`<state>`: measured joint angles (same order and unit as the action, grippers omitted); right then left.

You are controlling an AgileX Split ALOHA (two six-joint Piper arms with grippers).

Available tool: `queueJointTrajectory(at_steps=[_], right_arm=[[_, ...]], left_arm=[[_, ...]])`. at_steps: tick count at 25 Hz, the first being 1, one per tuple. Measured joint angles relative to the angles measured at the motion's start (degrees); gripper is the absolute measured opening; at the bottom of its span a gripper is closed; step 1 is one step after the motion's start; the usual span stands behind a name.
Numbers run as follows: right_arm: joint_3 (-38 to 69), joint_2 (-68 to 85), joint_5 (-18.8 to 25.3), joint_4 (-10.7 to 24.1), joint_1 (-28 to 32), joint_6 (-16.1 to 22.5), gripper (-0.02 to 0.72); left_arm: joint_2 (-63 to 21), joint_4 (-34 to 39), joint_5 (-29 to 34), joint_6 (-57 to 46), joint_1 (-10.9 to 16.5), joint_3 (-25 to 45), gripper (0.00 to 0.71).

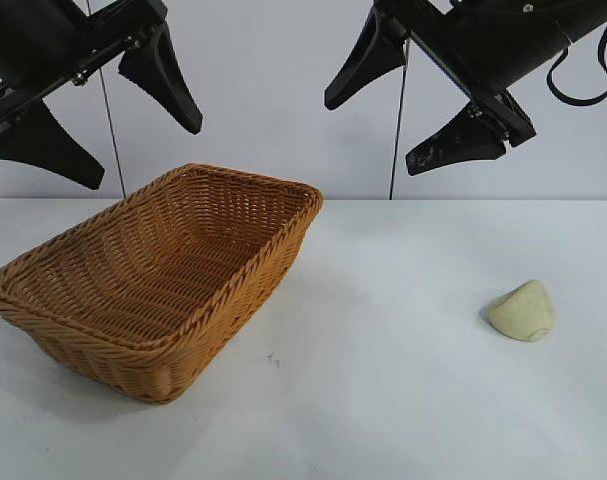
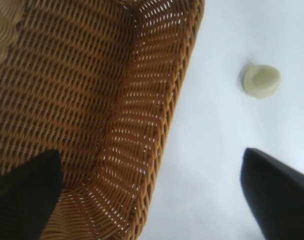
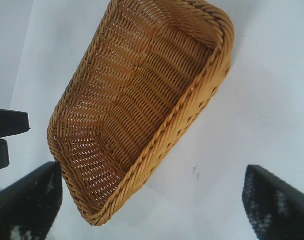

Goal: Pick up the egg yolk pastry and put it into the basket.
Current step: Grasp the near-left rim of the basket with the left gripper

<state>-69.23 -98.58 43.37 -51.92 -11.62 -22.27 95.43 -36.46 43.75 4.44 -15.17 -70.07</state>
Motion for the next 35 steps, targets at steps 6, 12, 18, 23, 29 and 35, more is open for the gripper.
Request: queueJointTrajectory(at_steps=[6,12,18,23,29,35], right_arm=[[0.00,0.00,-0.29,-0.06,0.00,0.00,0.697],[0.00,0.00,-0.62,-0.06,0.00,0.00,0.697],[0.00,0.00,-0.67,-0.06,0.00,0.00,0.697],[0.00,0.00,-0.67,-0.06,0.00,0.00,0.697],[0.00,0.00,-0.95,-0.06,0.00,0.00,0.697],[0.00,0.00,-1.18,-0.06,0.00,0.00,0.697]], left_arm=[[0.00,0.00,-2.46,0.00,0.00,0.00,0.692],[0.00,0.05,-3.55,0.00,0.00,0.00,0.692],[0.00,0.05,-3.55,0.05,0.00,0.00,0.692],[-0.21,0.36,-3.31,0.05,0.00,0.00,0.692],[-4.33,5.85,-0.58,-5.42,0.00,0.00,0.692],[-8.50,14.13,8.79,-19.41,-0.46,0.00,0.692]])
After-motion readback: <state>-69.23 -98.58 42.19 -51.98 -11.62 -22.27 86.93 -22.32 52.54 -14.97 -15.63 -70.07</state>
